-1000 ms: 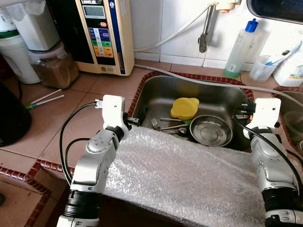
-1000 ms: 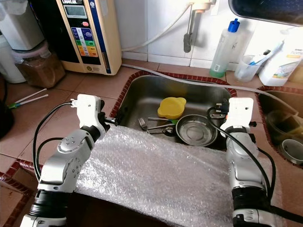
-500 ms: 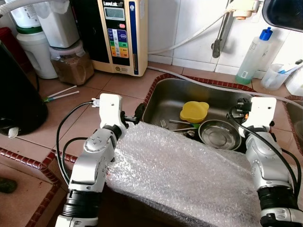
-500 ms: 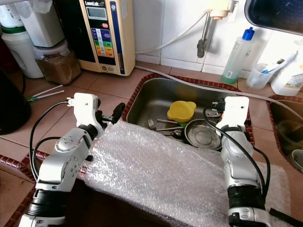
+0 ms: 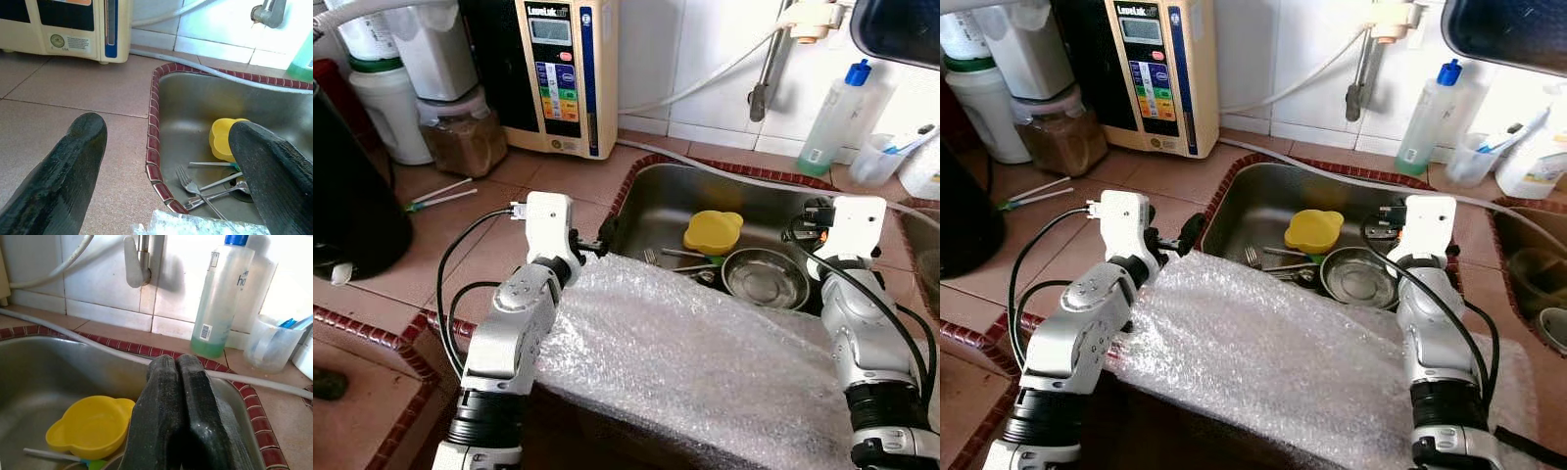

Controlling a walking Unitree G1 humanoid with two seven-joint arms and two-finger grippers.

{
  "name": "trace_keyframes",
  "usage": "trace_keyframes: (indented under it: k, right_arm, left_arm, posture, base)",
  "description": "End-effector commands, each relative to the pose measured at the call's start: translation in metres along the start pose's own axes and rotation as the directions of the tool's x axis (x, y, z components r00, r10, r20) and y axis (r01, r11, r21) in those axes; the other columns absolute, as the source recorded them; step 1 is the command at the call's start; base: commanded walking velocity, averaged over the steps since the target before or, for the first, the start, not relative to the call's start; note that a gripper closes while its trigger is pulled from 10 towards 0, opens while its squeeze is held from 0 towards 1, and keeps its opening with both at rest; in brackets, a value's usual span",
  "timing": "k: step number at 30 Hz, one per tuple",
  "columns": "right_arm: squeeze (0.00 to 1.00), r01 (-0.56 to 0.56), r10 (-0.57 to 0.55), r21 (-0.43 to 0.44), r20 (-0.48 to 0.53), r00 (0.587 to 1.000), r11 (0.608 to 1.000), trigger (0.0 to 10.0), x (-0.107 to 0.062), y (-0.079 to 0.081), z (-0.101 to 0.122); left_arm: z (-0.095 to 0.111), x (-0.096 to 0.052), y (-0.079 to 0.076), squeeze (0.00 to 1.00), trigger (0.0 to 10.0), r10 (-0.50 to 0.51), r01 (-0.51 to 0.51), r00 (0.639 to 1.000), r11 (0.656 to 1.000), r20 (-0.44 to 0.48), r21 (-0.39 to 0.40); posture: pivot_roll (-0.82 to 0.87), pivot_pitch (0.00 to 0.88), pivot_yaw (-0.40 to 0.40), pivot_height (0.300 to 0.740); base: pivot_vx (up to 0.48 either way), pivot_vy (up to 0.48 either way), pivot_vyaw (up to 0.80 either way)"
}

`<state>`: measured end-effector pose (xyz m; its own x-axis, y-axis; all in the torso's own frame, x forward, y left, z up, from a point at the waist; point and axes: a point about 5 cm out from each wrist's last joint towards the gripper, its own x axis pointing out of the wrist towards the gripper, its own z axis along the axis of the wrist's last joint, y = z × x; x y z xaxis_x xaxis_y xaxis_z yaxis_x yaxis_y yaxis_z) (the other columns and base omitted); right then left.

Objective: Kitchen organization

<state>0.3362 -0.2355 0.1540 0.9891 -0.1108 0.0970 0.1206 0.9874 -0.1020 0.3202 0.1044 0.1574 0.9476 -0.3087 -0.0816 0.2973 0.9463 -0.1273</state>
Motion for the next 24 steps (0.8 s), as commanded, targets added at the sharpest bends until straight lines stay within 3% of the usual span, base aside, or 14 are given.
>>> trace_keyframes:
  k: [1, 12, 24]
  right_arm:
    - [0.00, 0.013, -0.013, 0.010, 0.025, 1.000, 1.000, 10.0, 0.0044, -0.0021, 0.0085]
    - [0.00, 0.021, -0.022, 0.029, 0.031, 0.999, 0.999, 10.0, 0.0064, -0.0021, 0.0118]
    - [0.00, 0.012, -0.013, 0.037, 0.027, 1.000, 0.999, 10.0, 0.0069, 0.0007, 0.0106]
  left_arm:
    - [0.0039, 0.0020, -0.0008, 0.00, 10.0, 0.001, -0.001, 1.000, 1.000, 0.000, 0.004]
    - [0.0056, 0.0025, -0.0019, 0.00, 10.0, 0.003, -0.003, 1.000, 1.000, 0.001, 0.008]
    - [0.0049, 0.0027, 0.0009, 0.00, 10.0, 0.008, -0.008, 1.000, 1.000, -0.003, 0.012]
  posture:
    - [0.05, 0.000, 0.037, 0.740]
    - [0.05, 0.000, 0.036, 0.740]
    - [0.05, 0.000, 0.037, 0.740]
  base:
    - [0.000, 0.000, 0.00]
    - [0.000, 0.000, 0.00]
    - [-0.245, 0.000, 0.00]
